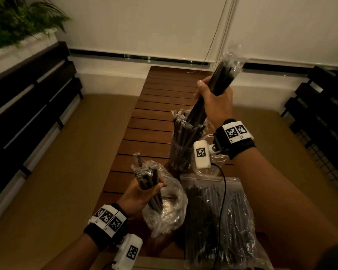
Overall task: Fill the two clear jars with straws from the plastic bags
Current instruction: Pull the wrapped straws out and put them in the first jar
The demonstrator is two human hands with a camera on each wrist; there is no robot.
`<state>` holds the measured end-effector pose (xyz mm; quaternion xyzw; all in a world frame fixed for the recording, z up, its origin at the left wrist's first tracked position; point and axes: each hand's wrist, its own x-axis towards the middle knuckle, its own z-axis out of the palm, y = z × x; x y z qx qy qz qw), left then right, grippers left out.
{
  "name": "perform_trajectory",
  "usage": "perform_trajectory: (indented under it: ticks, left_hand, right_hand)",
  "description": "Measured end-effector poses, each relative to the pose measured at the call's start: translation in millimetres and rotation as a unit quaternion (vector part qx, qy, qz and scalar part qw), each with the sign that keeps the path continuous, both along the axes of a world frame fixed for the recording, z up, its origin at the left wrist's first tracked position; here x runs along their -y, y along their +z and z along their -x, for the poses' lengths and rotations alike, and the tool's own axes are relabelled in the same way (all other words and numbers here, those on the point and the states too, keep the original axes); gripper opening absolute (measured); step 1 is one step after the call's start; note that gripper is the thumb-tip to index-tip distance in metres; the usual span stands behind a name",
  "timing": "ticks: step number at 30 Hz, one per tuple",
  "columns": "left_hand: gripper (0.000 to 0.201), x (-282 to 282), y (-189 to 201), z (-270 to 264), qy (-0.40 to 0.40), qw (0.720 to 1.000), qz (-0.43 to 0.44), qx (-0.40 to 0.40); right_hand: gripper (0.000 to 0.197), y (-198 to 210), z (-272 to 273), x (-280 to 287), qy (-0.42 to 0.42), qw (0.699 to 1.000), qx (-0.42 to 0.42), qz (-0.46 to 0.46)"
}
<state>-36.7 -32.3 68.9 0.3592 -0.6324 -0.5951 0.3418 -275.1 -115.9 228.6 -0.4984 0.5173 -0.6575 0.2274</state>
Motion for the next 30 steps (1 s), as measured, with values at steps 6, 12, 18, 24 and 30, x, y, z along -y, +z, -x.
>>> perform_trajectory:
  ticks: [6,12,18,24,30]
  left_hand:
    - [0.009,2,-3,-2,-0.002,1.0,-0.004,-0.002]
    - [0.011,0,-3,-1,0.008,1.0,0.003,0.005]
    - [0.015,-1,-3,0,0.017,1.0,-0.009,-0.003]
    - [0.015,-2,-4,0,0.019,1.0,-0.011,0.011]
    - [0.008,-2,-2,-2,0.007,1.0,-0.002,0.012]
  right_hand:
    - [0.023,-25,-2,14,0.01,0.994,-0.053,-0.098]
    - [0.016,-37,-1,18,0.007,0.985,-0.086,-0.151]
    - [0.014,-44,-1,16,0.02,0.979,-0.076,-0.186]
    - [0.005,-29,1,8,0.02,0.982,-0.072,-0.171]
    - [0.014,-47,0,16,0.003,0.967,-0.091,-0.239]
